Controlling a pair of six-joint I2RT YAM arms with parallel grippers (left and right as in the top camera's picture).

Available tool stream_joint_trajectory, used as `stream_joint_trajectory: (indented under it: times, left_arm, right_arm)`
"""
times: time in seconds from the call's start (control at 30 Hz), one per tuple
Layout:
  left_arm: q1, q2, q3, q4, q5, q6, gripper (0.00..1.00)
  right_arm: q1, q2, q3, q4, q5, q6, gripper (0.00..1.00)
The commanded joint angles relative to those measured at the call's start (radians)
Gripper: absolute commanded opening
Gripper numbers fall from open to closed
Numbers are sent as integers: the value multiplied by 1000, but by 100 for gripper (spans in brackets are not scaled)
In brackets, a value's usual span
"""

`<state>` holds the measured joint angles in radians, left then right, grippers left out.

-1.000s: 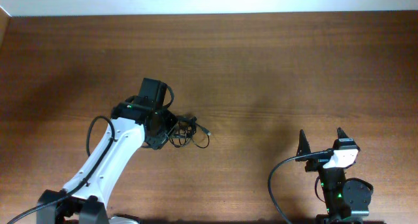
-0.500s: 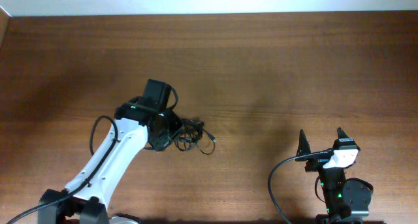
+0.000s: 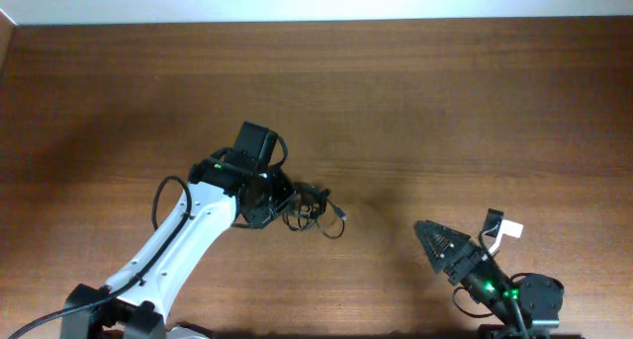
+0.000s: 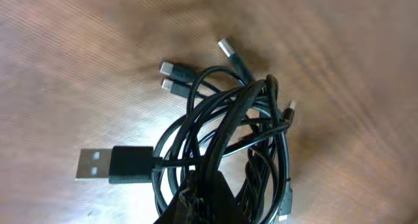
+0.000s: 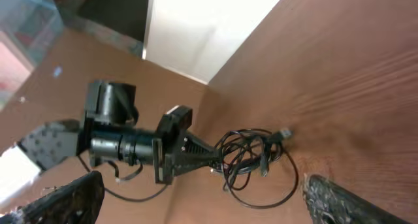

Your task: Untangle cables

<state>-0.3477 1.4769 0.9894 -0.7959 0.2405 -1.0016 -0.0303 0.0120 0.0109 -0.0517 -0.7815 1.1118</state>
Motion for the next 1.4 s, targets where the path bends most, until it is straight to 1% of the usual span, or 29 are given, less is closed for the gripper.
stream_joint_trajectory:
  times: [0.0,0.03,0.07,0.1,0.13,0.2,0.23,0.33,0.4,0.47,0.5,0.53,0.6,0.63,0.7,0.77,0.8,0.9,0.97,1.0,1.03,1.07,1.17,1.2,1.23,1.27,1.3,1.33,1.37]
  left_arm:
    - [-3,-21,10,130,172,52,1]
    - [-3,-21,10,194,235,110,1]
    - [-3,-21,10,259,314,175,1]
    - [-3,-21,10,347,438,268,0]
    - [-3,-21,10,411,539,331,0]
    - [-3,-21,10,471,653,383,0]
    - [-3,-21,10,473,678,398,0]
    - [-13,-21,10,472,799,533,0]
    - [-40,-21,10,462,800,591,0]
    - [-76,-21,10,472,800,592,0]
    - [-101,-21,10,478,790,592,0]
    - [-121,-21,10,487,784,592,0]
    - [-149,-21,10,525,784,592,0]
    - [-156,-21,10,538,780,592,0]
    - [-183,-21,10,552,639,592,0]
    - [-184,-21,10,531,523,592,0]
    - [-176,-21,10,505,396,592,0]
    - [-117,-21,10,414,113,577,0]
    - [-59,-21,10,344,-7,500,0]
    - [-41,-21,10,325,-28,477,0]
    - [-29,-21,10,304,-27,404,0]
    - [-31,-21,10,304,-27,383,0]
    - [-29,-21,10,299,-43,384,0]
    - [-22,-21,10,293,-121,378,0]
    - [-13,-21,10,280,-210,325,0]
    - [-1,-21,10,260,-291,235,0]
    - [16,-21,10,246,-311,134,0]
    - [29,-21,10,240,-256,19,0]
    - [27,-20,10,248,-187,0,0]
  right_arm:
    - [-3,-6,-4,23,59,53,84]
    - [-3,-4,3,14,48,70,80]
    - [-3,0,11,8,34,100,80]
    - [-3,13,27,6,8,140,79]
    - [-3,29,40,6,-9,169,79]
    - [-3,68,56,6,-27,191,79]
    - [-3,90,59,7,-27,191,79]
    - [-3,181,58,11,-21,176,79]
    - [-3,225,58,60,-21,176,79]
    - [-3,243,58,104,-23,177,77]
    - [-3,243,58,107,-23,180,68]
    - [-3,243,58,109,-26,180,56]
    - [-3,243,58,109,-37,180,40]
    - [-3,243,59,110,-48,180,35]
    - [-3,243,58,111,-98,179,15]
    - [-3,243,58,109,-117,154,4]
    - [-3,243,58,109,-125,115,4]
    - [-3,243,58,110,-152,0,4]
    - [-3,243,58,109,-198,-76,4]
    - [-3,243,58,110,-209,-89,4]
    - [-3,243,58,110,-210,-92,4]
    - [-3,243,58,109,-209,-93,4]
    - [-3,243,58,79,-181,-147,4]
    - [-3,243,58,12,-136,-147,4]
    - [-3,243,58,-31,-111,-147,4]
    - [-3,243,58,-91,-81,-146,4]
    - [-3,243,58,-159,-55,-146,4]
    - [-3,245,58,-171,-57,-147,6]
    - [-3,245,58,-169,-54,-146,18]
